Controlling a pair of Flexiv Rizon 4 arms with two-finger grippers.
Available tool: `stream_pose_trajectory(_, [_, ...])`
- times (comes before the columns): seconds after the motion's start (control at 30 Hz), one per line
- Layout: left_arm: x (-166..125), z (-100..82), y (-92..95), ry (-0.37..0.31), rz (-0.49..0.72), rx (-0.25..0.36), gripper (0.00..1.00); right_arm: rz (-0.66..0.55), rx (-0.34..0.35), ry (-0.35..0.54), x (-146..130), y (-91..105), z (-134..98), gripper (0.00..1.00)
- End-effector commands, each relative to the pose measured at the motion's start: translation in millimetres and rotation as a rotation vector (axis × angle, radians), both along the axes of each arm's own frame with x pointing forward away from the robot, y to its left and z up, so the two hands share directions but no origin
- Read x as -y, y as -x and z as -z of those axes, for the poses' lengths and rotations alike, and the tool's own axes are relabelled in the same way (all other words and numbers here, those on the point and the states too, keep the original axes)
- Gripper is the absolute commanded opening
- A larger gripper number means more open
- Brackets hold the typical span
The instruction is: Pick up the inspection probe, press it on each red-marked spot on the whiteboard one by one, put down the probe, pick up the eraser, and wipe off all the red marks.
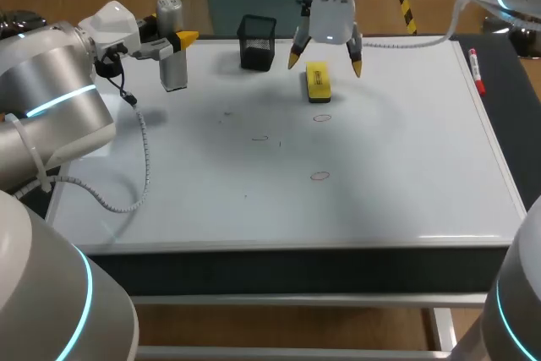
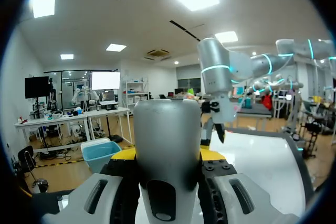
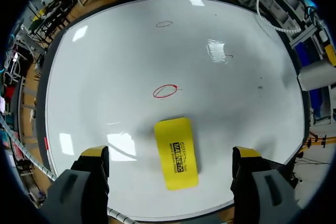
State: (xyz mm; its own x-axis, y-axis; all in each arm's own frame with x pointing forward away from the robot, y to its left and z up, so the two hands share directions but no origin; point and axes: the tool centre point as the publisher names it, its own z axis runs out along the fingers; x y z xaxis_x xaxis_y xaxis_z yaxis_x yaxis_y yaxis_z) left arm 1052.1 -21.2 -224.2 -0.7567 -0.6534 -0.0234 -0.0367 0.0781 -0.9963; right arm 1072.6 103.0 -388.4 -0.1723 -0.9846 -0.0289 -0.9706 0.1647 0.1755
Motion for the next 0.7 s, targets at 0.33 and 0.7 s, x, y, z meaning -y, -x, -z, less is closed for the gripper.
stream_pose_trajectory(0.33, [1, -0.5, 0.5, 0.002, -0.004, 0.003, 0.0, 0.003, -0.01, 0.014, -13, -0.7, 21, 1.0])
stream_pose_trajectory(0.7, [1, -0.5, 0.5, 0.002, -0.004, 0.003, 0.0, -0.012, -0.005, 0.01, -14, -2.7, 34, 1.0])
